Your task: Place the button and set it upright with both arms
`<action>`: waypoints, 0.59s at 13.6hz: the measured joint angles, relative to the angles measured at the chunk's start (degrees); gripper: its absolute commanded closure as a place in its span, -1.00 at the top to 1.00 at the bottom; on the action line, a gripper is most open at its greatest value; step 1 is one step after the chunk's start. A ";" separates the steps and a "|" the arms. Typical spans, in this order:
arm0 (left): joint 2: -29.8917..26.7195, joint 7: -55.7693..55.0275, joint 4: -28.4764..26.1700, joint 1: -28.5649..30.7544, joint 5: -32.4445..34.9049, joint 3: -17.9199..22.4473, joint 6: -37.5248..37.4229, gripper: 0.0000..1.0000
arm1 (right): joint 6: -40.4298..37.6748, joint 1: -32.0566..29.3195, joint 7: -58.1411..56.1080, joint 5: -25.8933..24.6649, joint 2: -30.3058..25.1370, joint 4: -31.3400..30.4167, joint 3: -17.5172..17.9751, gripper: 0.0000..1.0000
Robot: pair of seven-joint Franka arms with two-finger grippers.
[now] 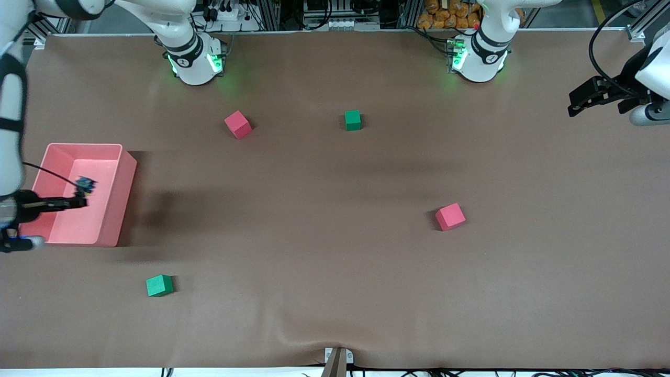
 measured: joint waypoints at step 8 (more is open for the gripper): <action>0.91 0.00 0.00 0.02 0.00 0.01 1.28 1.00 | 18.46 29.07 17.99 11.77 4.05 -0.30 0.43 -1.00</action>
